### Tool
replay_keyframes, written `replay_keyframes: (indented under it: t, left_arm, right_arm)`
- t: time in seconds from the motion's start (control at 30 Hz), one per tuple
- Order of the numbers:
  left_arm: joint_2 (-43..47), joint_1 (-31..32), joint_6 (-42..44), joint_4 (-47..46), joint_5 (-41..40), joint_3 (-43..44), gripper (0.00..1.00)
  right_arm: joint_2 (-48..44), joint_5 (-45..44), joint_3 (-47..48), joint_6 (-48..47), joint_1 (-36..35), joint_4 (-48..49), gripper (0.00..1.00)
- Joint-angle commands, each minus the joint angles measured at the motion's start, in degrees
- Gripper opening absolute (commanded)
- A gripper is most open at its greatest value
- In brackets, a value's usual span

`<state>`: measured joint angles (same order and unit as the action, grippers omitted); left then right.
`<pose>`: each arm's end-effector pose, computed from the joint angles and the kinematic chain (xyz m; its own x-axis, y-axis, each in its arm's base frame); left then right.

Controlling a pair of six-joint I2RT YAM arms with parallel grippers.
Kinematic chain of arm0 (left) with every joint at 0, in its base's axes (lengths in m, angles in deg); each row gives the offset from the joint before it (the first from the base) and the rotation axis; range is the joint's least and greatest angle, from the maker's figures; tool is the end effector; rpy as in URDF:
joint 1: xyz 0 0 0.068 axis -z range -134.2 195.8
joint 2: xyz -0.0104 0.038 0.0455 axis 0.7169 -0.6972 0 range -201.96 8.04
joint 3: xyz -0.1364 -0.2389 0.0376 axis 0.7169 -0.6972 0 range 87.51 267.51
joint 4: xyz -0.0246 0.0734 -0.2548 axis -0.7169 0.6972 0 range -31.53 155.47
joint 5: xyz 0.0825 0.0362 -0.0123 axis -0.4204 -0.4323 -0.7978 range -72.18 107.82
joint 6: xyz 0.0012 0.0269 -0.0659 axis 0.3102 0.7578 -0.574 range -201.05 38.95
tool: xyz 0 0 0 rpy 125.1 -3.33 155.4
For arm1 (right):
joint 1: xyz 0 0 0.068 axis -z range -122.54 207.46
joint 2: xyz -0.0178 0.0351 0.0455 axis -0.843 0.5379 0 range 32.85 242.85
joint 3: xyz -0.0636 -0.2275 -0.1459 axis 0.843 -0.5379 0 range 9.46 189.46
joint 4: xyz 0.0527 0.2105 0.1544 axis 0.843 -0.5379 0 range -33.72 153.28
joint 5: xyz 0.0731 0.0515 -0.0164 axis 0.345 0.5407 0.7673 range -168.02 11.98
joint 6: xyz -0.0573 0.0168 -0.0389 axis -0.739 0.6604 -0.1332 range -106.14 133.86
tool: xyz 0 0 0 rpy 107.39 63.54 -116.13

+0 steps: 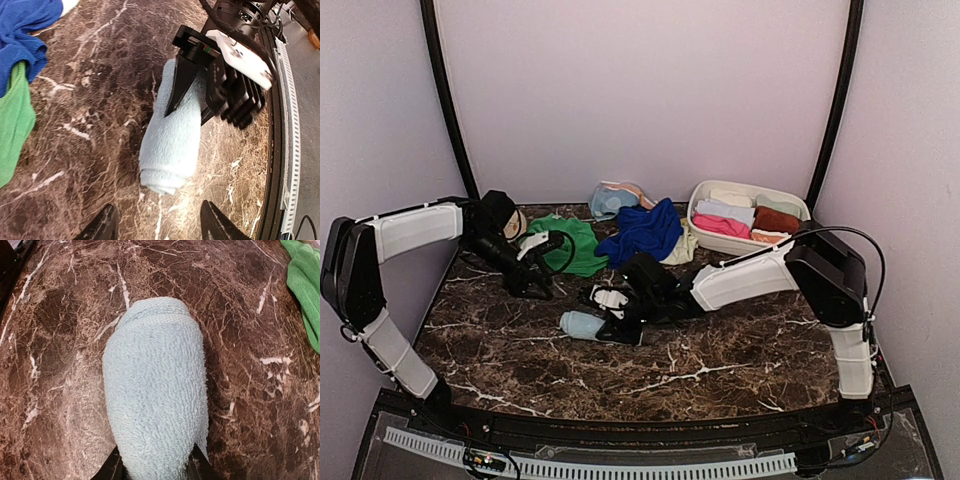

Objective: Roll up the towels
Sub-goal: Roll the towel at the center of the board, then place the towel in the storage box.

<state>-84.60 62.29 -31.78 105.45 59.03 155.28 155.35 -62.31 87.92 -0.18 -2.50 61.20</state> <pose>0.2972 -0.1282 0.2192 -0.2836 0.6784 -0.6777 0.9582 0.2283 -0.1725 0.2248 0.4204 0.1155 -0.1250 -0.6829 -0.7198 -0.9871 0.1585 0.0210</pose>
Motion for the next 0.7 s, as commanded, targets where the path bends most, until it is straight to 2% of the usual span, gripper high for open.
replay_keyframes:
  t: [0.0,0.17,0.3,0.5,0.67]
  left_arm:
    - [3.0,-2.9,-0.1,3.0,-0.7,-0.1,0.57]
    - [4.1,-5.5,-0.4,5.1,-0.6,2.0,0.56]
    - [5.1,-6.1,-0.9,6.4,-1.0,2.9,0.55]
    - [6.2,-7.0,-1.6,7.0,-1.7,2.6,0.54]
    - [5.9,-7.7,-2.0,6.9,-2.1,2.8,0.53]
  right_arm:
    - [0.5,5.8,-6.9,10.5,2.4,-13.4,0.0]
    - [-9.9,14.8,-11.3,21.5,7.9,-1.2,0.0]
    - [-18.1,15.3,-14.7,27.6,14.1,5.6,0.0]
    - [-29.3,5.8,-12.9,26.5,26.3,4.4,0.0]
    - [-32.6,-12.7,-1.7,19.7,34.4,1.0,0.0]
